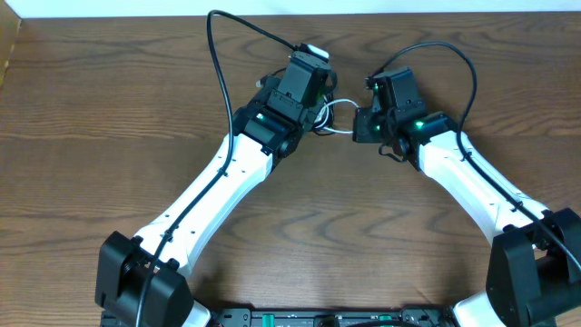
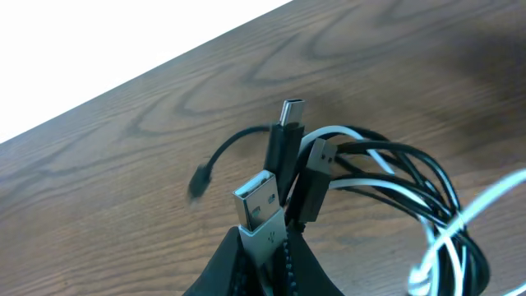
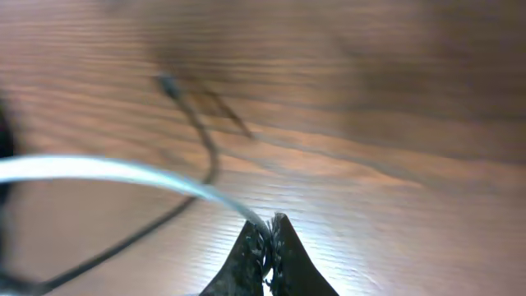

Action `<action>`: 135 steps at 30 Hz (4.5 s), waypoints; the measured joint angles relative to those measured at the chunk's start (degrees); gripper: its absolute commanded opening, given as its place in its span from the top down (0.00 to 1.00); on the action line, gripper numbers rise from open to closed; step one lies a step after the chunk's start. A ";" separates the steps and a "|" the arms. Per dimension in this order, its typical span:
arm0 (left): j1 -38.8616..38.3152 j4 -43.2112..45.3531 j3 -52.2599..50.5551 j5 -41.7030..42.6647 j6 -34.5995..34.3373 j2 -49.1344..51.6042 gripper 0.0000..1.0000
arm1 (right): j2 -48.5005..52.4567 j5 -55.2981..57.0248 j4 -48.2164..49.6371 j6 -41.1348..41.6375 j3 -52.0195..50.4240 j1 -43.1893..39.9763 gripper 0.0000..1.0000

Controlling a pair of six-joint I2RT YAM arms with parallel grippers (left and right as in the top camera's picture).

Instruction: Untangle cables

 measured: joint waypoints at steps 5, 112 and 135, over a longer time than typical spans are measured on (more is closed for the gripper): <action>-0.22 -0.02 0.00 0.04 -1.29 0.00 0.93 | 0.11 5.62 -2.21 0.70 0.00 -0.02 0.99; 1.51 -3.23 0.00 13.99 -17.70 0.04 0.93 | -9.92 -24.20 -18.75 -6.54 16.28 -23.30 0.99; 3.19 4.33 0.00 33.46 -19.52 0.04 0.92 | -2.95 -32.41 -15.26 -15.98 16.28 -15.34 0.62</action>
